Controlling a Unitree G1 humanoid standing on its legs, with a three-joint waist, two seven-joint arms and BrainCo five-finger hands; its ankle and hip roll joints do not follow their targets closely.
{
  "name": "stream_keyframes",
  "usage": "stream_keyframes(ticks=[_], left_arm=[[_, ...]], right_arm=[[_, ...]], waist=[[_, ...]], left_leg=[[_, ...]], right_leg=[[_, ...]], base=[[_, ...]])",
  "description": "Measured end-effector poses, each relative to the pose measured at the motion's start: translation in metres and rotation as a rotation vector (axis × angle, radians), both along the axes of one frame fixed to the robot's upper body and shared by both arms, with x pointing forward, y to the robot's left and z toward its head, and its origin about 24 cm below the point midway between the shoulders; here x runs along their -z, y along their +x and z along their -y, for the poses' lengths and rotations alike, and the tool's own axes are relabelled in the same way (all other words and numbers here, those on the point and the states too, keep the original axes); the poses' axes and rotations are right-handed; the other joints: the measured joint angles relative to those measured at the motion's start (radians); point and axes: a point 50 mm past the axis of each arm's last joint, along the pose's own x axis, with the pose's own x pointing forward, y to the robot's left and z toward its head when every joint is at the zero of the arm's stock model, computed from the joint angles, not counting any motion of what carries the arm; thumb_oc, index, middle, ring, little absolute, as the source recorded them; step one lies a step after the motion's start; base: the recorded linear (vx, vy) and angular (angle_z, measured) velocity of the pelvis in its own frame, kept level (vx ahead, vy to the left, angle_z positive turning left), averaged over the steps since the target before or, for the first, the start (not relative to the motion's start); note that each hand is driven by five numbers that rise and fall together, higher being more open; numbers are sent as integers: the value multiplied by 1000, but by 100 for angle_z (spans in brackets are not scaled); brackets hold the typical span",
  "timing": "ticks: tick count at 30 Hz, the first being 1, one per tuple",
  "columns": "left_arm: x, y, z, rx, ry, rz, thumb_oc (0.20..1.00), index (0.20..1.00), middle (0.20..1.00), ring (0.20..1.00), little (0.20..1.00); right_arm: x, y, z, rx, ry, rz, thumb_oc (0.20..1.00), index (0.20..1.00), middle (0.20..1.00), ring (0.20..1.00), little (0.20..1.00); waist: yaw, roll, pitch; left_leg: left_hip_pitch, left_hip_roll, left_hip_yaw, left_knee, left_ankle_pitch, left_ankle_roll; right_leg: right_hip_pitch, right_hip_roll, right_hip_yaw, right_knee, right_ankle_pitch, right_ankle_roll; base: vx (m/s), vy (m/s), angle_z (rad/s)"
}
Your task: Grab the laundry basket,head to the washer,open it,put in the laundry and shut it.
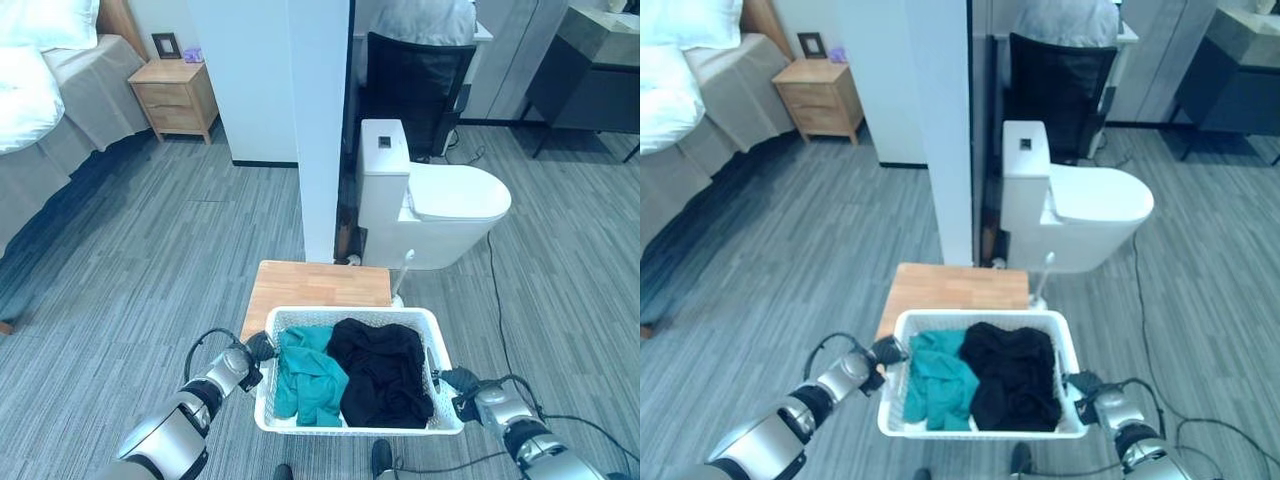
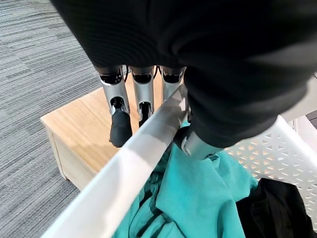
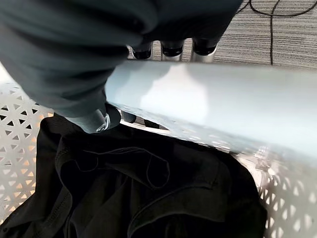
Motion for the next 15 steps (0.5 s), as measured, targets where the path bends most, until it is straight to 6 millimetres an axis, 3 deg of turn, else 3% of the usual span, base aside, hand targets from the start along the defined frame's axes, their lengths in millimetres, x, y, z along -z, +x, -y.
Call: stream_keyframes(ticks=[7,15], left_arm=[[4,-2,8,18,17,-17,200,200,200,200,200],[9,-5,11,22,45,-52,200,200,200,200,200]], right_arm=[[6,-10,4,25,0,-31,200,200,200,200,200],[13,-19,5,42,3,-73,200,200,200,200,200]], waist=[[14,-10,-6],[18,-63,-40]], left_leg=[[0,-2,-12,-3,-1,1],[-2,-13,-13,3,-6,9]], right_leg=[[4,-2,-9,0,-5,4],[7,-13,-14,0,-11,9]], base=[[5,3,4],[3,3,1]])
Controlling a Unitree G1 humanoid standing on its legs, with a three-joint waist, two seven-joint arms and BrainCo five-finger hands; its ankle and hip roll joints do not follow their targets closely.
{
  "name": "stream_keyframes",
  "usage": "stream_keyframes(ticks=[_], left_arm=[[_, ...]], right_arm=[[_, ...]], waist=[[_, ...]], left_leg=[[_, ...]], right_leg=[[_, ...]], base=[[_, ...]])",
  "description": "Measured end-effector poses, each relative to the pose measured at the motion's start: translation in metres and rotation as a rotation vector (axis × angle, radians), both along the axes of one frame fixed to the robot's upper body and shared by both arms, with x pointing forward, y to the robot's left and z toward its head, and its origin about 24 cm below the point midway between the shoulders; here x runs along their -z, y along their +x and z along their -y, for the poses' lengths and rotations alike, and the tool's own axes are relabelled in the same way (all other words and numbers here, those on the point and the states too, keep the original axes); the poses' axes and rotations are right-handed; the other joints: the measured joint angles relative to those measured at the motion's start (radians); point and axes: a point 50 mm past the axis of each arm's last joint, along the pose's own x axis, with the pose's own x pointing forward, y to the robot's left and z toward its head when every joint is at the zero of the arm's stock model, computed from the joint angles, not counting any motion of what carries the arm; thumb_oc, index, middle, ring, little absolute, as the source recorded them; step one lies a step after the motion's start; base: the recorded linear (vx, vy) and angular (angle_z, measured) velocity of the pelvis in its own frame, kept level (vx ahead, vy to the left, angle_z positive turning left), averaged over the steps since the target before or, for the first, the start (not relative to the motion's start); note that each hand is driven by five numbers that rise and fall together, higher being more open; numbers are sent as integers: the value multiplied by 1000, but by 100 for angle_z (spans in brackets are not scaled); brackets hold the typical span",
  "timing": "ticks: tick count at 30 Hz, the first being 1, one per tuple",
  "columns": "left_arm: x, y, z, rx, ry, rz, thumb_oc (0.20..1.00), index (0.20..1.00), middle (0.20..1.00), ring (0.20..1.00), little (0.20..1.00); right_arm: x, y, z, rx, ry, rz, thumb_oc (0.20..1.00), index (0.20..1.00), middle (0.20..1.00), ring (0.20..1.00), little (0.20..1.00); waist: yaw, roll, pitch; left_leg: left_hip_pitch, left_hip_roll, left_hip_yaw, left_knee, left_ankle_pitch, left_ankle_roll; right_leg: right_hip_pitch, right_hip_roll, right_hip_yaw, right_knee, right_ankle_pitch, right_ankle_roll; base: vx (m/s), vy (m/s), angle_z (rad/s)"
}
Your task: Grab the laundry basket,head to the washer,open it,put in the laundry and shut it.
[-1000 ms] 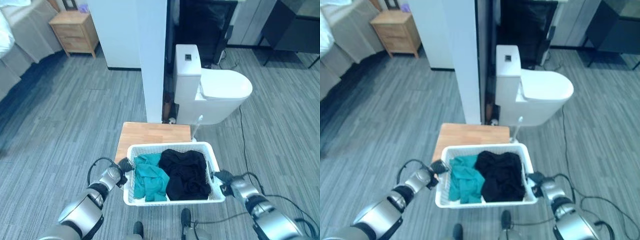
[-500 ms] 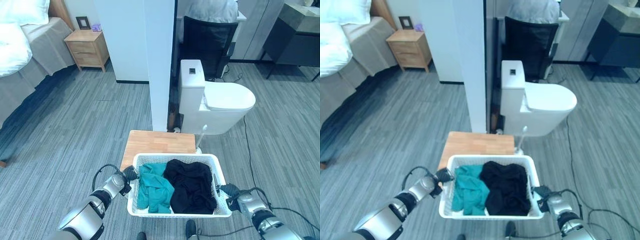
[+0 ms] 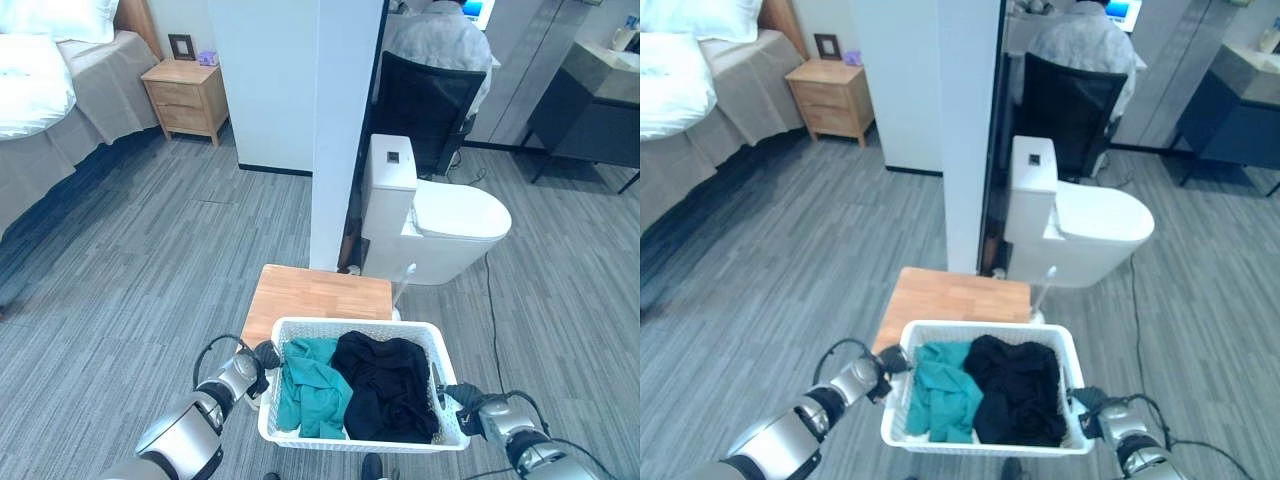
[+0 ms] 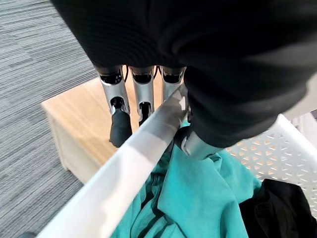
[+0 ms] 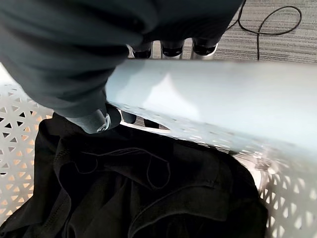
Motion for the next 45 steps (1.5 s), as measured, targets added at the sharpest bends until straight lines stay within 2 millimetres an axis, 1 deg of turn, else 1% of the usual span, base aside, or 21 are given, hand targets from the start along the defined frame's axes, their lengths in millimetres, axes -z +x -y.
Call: stream_keyframes(ticks=[10,13,17,19,20,21,23,25,26,27,28,29,30,32,33,34,35,37,40,43,45], left_arm=[[-1,0,-6,9,37,1,200,200,200,200,200],[-7,8,-8,9,46,23,200,200,200,200,200],[-24,25,-11,17,52,86,200,200,200,200,200],[-24,25,-8,18,40,88,200,200,200,200,200],[-23,23,-9,17,39,82,200,200,200,200,200],[-21,21,-13,4,44,71,200,200,200,200,200],[-19,20,-12,4,40,69,200,200,200,200,200],[-16,17,-15,-2,44,58,200,200,200,200,200],[-14,14,-18,-13,45,50,200,200,200,200,200],[-11,10,-17,-13,32,44,200,200,200,200,200],[-12,11,-13,-5,20,52,200,200,200,200,200],[-11,10,-9,2,10,53,200,200,200,200,200],[-5,4,-6,-7,-9,37,200,200,200,200,200],[3,-6,-14,-39,-3,8,200,200,200,200,200],[3,-6,-17,-60,-1,12,200,200,200,200,200],[3,-6,-18,-63,2,14,200,200,200,200,200],[1,-4,-17,-67,-3,22,200,200,200,200,200],[-2,1,-11,-57,-19,43,200,200,200,200,200],[-6,6,6,-45,-56,62,200,200,200,200,200],[-11,12,20,-28,-83,80,200,200,200,200,200],[-16,18,22,-21,-85,96,200,200,200,200,200]], right_arm=[[5,-2,-8,-1,22,-11,200,200,200,200,200],[2,6,-11,-5,24,3,200,200,200,200,200],[-7,22,-14,-17,30,51,200,200,200,200,200],[-6,19,-12,-6,26,36,200,200,200,200,200],[-5,18,-11,-5,33,32,200,200,200,200,200],[-6,20,-13,-12,47,36,200,200,200,200,200],[-5,18,-12,-8,47,28,200,200,200,200,200],[-3,16,-14,-7,52,24,200,200,200,200,200],[0,14,-19,-5,61,13,200,200,200,200,200],[3,11,-19,5,55,2,200,200,200,200,200],[1,12,-14,10,44,5,200,200,200,200,200],[-2,13,-9,13,31,11,200,200,200,200,200],[-4,14,-4,13,18,17,200,200,200,200,200],[3,6,-11,13,33,3,200,200,200,200,200],[4,6,-16,7,40,7,200,200,200,200,200],[3,9,-17,6,39,16,200,200,200,200,200],[1,10,-15,3,34,28,200,200,200,200,200],[-2,11,-9,5,18,42,200,200,200,200,200],[-15,18,9,5,-34,95,200,200,200,200,200],[-24,21,22,7,-69,121,200,200,200,200,200],[-27,24,24,20,-61,133,200,200,200,200,200]], waist=[[-1,-9,-1],[-3,-10,42],[-6,21,125],[-3,52,138],[15,62,138],[41,68,141],[72,69,140],[102,65,137],[118,55,132],[116,15,89],[115,-11,76],[116,-8,72],[114,17,59],[97,5,45],[99,-5,48],[102,-10,45],[82,-23,34],[57,-2,38],[13,48,70],[-4,39,92],[-28,18,115]], left_leg=[[-6,-21,52,11,-9,14],[-1,-29,109,54,-36,33],[-44,-1,174,150,-85,72],[-46,26,187,160,-73,69],[-45,42,210,164,-66,64],[-44,56,232,167,-62,58],[-38,71,264,172,-58,52],[-30,95,300,192,-58,51],[-40,126,314,234,-58,51],[-163,118,282,306,-86,70],[-180,68,281,205,-81,76],[-172,44,281,108,-51,76],[-156,33,290,24,85,139],[-132,88,333,56,138,116],[-138,137,329,104,142,108],[-141,149,336,120,142,105],[-163,177,326,163,144,102],[-171,204,321,164,158,73],[-176,274,326,143,278,-65],[-188,273,326,149,358,-110],[-184,255,290,195,331,-119]], right_leg=[[-44,-11,50,30,5,8],[-72,-21,99,70,10,16],[-124,-1,56,125,89,18],[-157,4,4,294,-61,-9],[-189,-3,-20,485,-158,-16],[-169,-20,-23,605,-270,4],[-97,-56,-18,622,-340,63],[-46,-85,-14,613,-343,75],[-9,-59,-10,548,-337,59],[12,-38,-5,405,-349,-1],[16,-40,12,332,-351,-10],[17,-25,21,299,-338,-19],[21,22,39,287,-326,-17],[38,64,43,288,-326,-19],[25,89,16,280,-342,-69],[31,95,15,243,-319,-74],[38,111,15,164,-225,-74],[50,142,10,129,-201,-83],[52,208,-8,116,-177,-111],[28,208,-8,123,-162,-171],[29,195,3,120,-148,-198]], base=[[-74,38,-13],[-154,32,-55],[-187,37,-52],[-135,16,-24],[-144,-58,-54],[-174,-87,-55],[-159,-124,-51],[-190,-177,-75],[-248,-326,-94],[-179,-265,-88],[-229,-406,-65],[-211,-362,-72],[-212,-363,-81],[-213,-341,-77],[-256,-427,-70],[-187,-320,-84],[-183,-269,-37],[-154,-186,-13],[-230,-178,-3],[-197,-96,-9],[-120,-39,-16]])
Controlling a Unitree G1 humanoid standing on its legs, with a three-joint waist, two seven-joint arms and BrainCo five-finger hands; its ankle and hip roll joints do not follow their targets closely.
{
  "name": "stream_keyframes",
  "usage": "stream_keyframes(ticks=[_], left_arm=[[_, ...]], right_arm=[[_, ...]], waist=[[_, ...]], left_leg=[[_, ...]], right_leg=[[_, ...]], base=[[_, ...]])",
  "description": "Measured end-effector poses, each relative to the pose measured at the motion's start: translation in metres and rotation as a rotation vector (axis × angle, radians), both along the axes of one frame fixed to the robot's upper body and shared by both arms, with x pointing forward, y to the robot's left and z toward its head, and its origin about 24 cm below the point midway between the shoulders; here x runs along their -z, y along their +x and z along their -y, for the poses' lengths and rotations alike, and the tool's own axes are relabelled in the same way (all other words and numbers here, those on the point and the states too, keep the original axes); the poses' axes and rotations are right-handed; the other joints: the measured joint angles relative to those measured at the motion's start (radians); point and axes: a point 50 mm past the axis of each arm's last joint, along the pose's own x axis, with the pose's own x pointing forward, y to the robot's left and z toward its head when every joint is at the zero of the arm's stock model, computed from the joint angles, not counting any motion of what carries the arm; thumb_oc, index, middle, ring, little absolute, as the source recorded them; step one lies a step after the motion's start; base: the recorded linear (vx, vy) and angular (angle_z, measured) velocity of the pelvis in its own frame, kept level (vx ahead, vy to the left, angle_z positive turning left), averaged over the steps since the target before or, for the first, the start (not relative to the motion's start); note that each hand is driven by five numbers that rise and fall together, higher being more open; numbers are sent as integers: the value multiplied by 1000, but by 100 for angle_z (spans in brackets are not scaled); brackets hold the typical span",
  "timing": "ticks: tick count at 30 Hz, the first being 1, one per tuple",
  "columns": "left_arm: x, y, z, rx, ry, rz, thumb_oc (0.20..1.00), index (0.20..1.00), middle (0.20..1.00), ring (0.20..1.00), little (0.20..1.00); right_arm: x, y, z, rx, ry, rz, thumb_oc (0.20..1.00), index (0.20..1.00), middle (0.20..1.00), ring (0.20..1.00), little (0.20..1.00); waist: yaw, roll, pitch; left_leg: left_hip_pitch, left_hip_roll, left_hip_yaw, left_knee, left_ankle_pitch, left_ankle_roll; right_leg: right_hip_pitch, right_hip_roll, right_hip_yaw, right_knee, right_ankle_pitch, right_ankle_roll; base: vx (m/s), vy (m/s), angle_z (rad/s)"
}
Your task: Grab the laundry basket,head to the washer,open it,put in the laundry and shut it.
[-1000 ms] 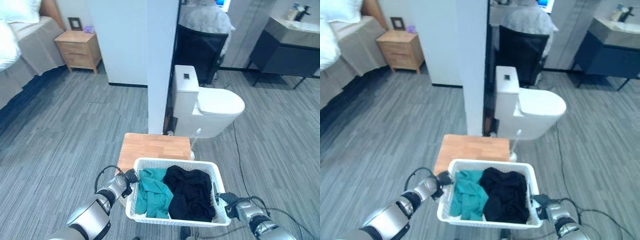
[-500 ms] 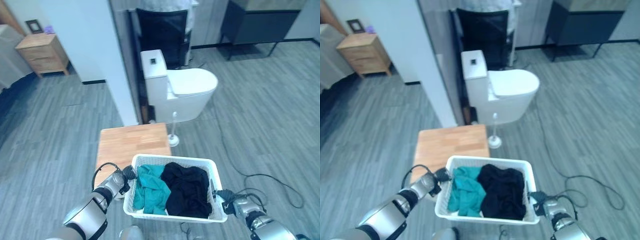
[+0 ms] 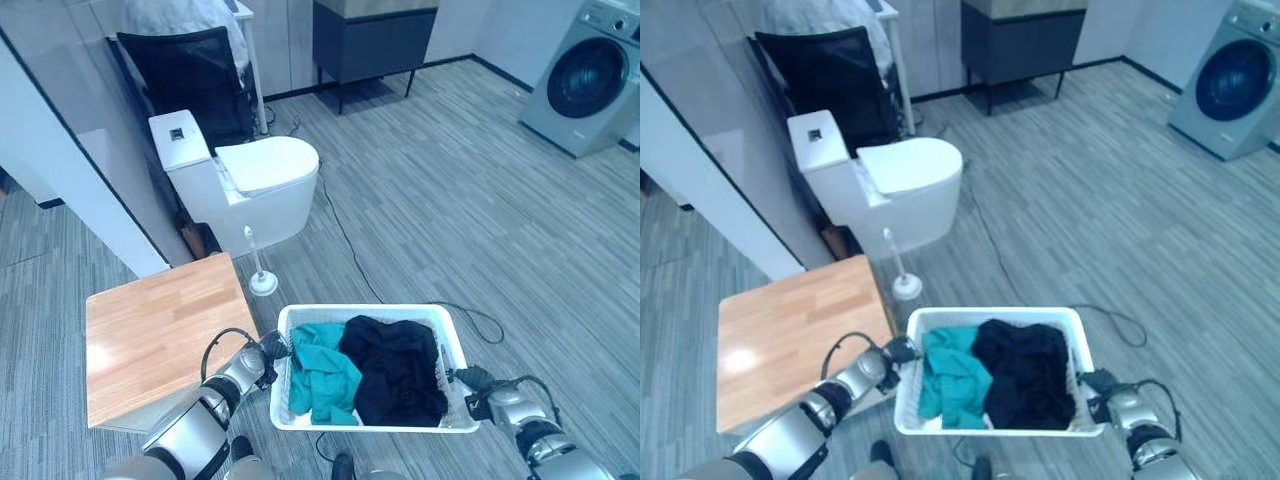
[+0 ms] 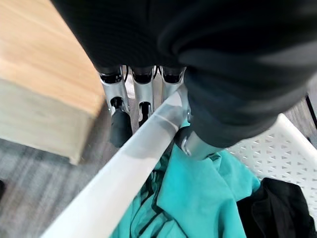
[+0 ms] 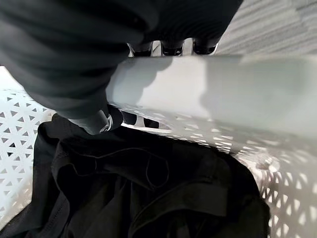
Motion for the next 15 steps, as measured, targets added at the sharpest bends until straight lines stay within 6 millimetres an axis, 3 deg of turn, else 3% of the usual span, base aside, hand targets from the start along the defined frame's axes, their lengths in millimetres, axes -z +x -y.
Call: stream_keyframes(ticks=[2,3,4,5,7,8,10,11,15], left_arm=[[-5,5,-2,-1,7,16,200,200,200,200,200],[-7,7,-1,1,5,23,200,200,200,200,200],[-9,9,-1,0,9,32,200,200,200,200,200],[-9,9,-2,-2,11,30,200,200,200,200,200],[-10,10,-1,1,7,34,200,200,200,200,200],[-11,12,0,4,6,40,200,200,200,200,200],[-12,12,0,6,6,44,200,200,200,200,200],[-12,12,1,8,4,42,200,200,200,200,200],[-10,10,3,17,7,39,200,200,200,200,200]], right_arm=[[-1,2,-3,-4,9,12,200,200,200,200,200],[-2,3,-2,-6,8,16,200,200,200,200,200],[-3,5,-3,-8,9,23,200,200,200,200,200],[-3,5,-3,-8,10,25,200,200,200,200,200],[-3,5,-3,-7,11,21,200,200,200,200,200],[-3,5,-2,-6,9,22,200,200,200,200,200],[-5,7,-1,-5,7,28,200,200,200,200,200],[-5,6,-1,-4,6,26,200,200,200,200,200],[-5,6,0,-1,3,22,200,200,200,200,200]], waist=[[-11,-28,19],[-29,-30,21],[-49,-22,25],[-50,-16,27],[-56,4,23],[-62,9,26],[-50,30,27],[-57,44,22],[-75,91,23]], left_leg=[[18,-37,-22,112,-126,14],[35,-44,-25,122,-159,19],[74,-92,-118,172,-226,10],[106,-120,-169,197,-279,6],[187,-179,-244,111,-351,23],[199,-184,-243,75,-358,34],[228,-217,-338,-53,-368,50],[221,-212,-349,-67,-367,53],[220,-206,-296,-114,-367,59]], right_leg=[[2,-23,19,-5,12,-11],[3,-25,19,-10,16,-12],[-1,-15,45,-16,34,-9],[-1,-13,58,-22,43,-2],[2,0,97,-53,69,11],[1,3,111,-66,81,14],[-8,11,145,-98,111,21],[-14,15,148,-104,124,39],[-56,6,178,-87,152,75]], base=[[-109,-7,-23],[-111,64,-25],[-89,108,-29],[-55,94,-43],[-89,121,-47],[-96,125,-36],[-118,168,-43],[-182,249,-47],[-138,172,-23]])
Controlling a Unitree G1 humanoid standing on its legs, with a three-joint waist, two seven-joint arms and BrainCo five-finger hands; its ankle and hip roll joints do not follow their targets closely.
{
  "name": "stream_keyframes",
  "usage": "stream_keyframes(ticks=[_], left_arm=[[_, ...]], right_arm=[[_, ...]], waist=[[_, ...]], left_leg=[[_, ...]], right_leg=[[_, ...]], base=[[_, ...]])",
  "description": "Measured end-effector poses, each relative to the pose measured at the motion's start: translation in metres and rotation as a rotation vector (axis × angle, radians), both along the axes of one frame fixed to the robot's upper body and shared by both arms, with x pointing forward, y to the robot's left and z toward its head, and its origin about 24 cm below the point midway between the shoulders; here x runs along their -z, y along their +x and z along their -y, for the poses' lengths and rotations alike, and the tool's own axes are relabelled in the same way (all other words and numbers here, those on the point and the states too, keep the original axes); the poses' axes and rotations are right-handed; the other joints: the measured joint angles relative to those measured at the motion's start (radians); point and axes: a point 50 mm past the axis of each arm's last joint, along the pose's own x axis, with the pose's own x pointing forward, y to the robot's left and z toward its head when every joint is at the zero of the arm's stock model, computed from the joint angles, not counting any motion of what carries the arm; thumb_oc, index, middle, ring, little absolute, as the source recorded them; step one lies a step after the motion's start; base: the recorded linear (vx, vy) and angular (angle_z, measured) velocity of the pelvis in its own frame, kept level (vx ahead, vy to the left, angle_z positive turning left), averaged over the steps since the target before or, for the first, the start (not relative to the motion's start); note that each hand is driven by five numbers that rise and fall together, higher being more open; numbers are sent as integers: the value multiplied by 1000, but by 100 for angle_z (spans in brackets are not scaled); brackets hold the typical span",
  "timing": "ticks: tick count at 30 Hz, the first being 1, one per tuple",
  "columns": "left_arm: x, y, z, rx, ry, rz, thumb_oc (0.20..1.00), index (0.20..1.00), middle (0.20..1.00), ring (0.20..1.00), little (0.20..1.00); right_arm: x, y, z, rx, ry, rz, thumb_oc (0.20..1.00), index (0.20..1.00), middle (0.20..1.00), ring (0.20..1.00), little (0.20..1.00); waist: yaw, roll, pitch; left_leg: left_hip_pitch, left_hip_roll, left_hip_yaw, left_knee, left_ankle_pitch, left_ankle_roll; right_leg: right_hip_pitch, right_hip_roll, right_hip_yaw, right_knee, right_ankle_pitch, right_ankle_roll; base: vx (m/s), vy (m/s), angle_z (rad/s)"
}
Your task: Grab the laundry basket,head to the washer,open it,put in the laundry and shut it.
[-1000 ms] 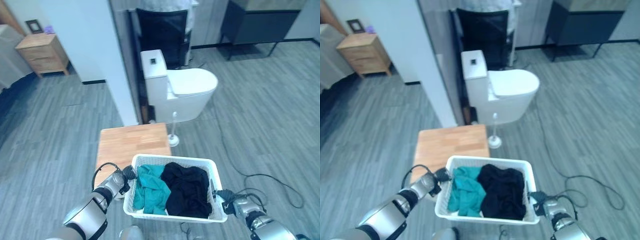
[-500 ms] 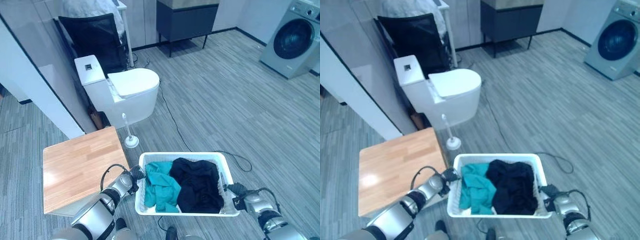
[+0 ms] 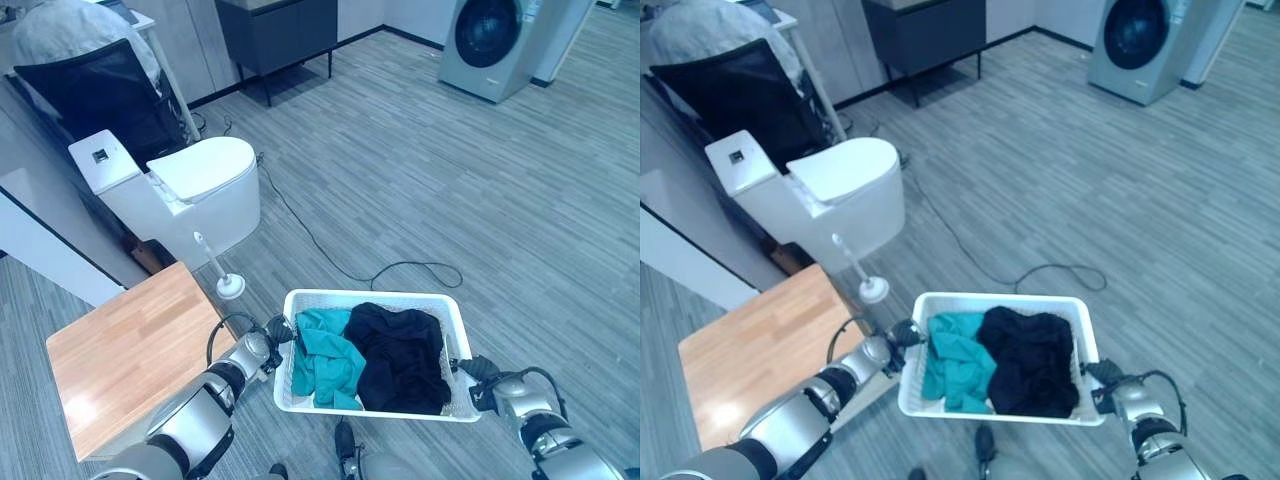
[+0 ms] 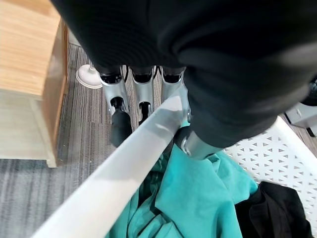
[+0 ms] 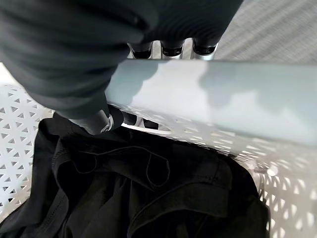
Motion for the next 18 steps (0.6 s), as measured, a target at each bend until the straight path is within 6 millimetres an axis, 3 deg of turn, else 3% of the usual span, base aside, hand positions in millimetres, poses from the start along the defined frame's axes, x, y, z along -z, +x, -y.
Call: stream_keyframes(ticks=[1,5,6,8,9,10,13,14,16,18], left_arm=[[0,0,0,-1,0,-1,200,200,200,200,200],[4,-4,0,4,2,-11,200,200,200,200,200],[5,-5,-2,2,8,-16,200,200,200,200,200],[7,-7,-9,-8,23,-20,200,200,200,200,200],[6,-6,-11,-10,27,-18,200,200,200,200,200],[5,-5,-11,-6,29,-11,200,200,200,200,200],[4,-4,-14,0,39,-8,200,200,200,200,200],[3,-4,-14,4,42,-5,200,200,200,200,200],[2,-3,-18,9,57,-2,200,200,200,200,200],[2,-4,-24,1,65,-7,200,200,200,200,200]], right_arm=[[0,1,0,-1,0,3,200,200,200,200,200],[2,-3,1,16,10,-3,200,200,200,200,200],[4,-4,-1,15,17,-9,200,200,200,200,200],[6,-3,-9,4,31,-10,200,200,200,200,200],[7,-3,-10,3,36,-11,200,200,200,200,200],[11,-7,-12,11,44,-27,200,200,200,200,200],[11,-6,-13,8,49,-26,200,200,200,200,200],[11,-6,-13,4,54,-28,200,200,200,200,200],[10,-3,-16,-2,63,-24,200,200,200,200,200],[11,-2,-20,-9,74,-24,200,200,200,200,200]], waist=[[-3,14,-4],[-1,22,-1],[0,20,6],[10,2,16],[8,3,19],[23,28,30],[42,17,32],[51,13,31],[74,-6,24],[111,-30,13]], left_leg=[[8,-1,8,-20,-9,27],[21,-78,79,-110,34,93],[21,-101,106,-109,33,103],[18,-126,152,-99,35,126],[11,-125,170,-89,36,139],[0,-93,202,-94,32,164],[6,-68,237,-79,40,166],[11,-57,245,-76,40,166],[20,-53,270,-79,41,157],[34,-51,318,-78,41,155]], right_leg=[[-17,-1,14,2,8,13],[-85,-73,64,16,33,68],[-104,-108,8,25,1,95],[-132,-144,-28,42,-4,103],[-137,-160,-47,49,-14,115],[-185,-176,-168,162,-40,119],[-175,-221,-220,381,-149,133],[-142,-231,-221,427,-197,153],[-62,-246,-222,378,-229,174],[0,-246,-228,272,-237,146]], base=[[-220,228,-46],[-206,178,-48],[-263,112,-75],[-192,27,-65],[-172,5,-66],[-133,-7,-50],[-98,-39,-36],[-57,-84,-35],[-32,-102,-42],[-20,-102,-67]])
